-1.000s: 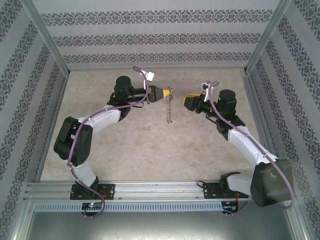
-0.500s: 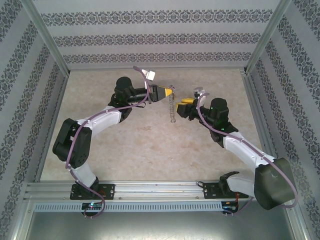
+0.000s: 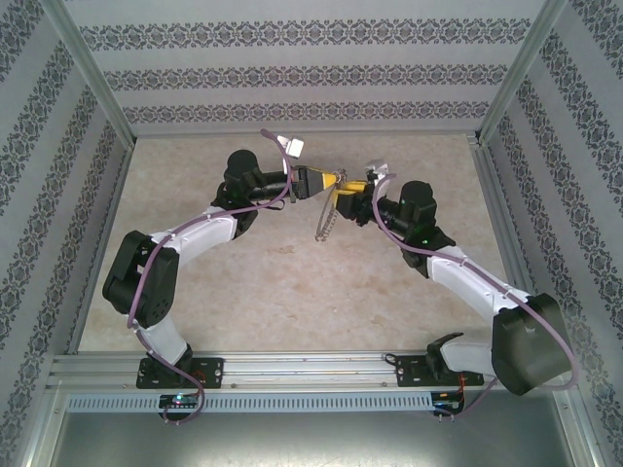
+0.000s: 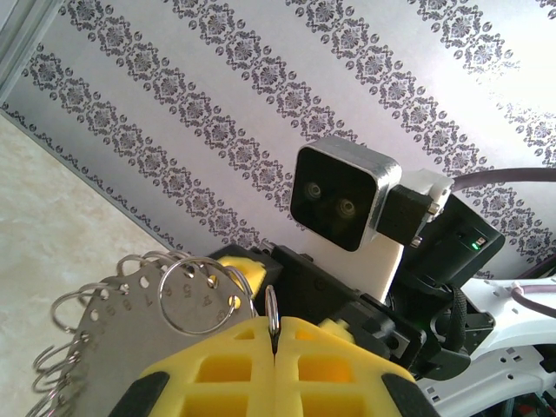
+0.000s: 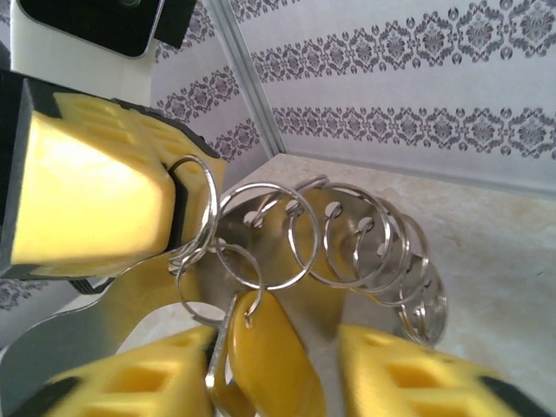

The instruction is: Put the keys on the keyring

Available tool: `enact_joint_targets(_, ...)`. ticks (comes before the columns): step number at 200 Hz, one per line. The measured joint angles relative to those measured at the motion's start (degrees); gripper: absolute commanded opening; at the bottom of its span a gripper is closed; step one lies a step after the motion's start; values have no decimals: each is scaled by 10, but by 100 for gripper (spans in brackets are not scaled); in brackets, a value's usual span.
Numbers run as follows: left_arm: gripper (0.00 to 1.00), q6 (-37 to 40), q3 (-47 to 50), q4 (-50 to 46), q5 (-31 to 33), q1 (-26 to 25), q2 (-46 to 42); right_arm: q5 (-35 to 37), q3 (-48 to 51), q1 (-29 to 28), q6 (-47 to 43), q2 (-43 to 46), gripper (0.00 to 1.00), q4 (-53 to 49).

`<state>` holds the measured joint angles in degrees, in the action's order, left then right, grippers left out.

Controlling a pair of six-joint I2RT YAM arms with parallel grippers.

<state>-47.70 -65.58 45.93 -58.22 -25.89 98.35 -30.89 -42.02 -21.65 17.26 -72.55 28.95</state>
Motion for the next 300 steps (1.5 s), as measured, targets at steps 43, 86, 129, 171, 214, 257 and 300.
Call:
enact_joint_targets(43, 0, 0, 0, 0, 0, 0, 0, -6, -2, -6, -9, 3, 0, -5)
enact_joint_targets(86, 0, 0, -3, 0, 0, 0, 0, -16, -2, -11, -12, 16, 0, -23)
enact_joint_targets(129, 0, 1, -3, 0, -2, 0, 0, -33, -11, -11, -14, 20, 0, -47)
enact_joint_targets(171, 0, 0, -3, 19, 0, 0, 0, -60, -41, -23, -14, -1, 0, -67)
enact_joint_targets(214, 0, 0, -3, 26, 0, 0, 0, -67, -51, -26, -13, -8, 0, -69)
enact_joint_targets(257, 0, 0, -3, 30, 2, 0, 0, -64, -51, -26, -10, -7, 2, -71)
enact_joint_targets(300, 0, 0, -2, 40, 3, 0, 0, -61, -37, -15, 7, 18, 36, -75)
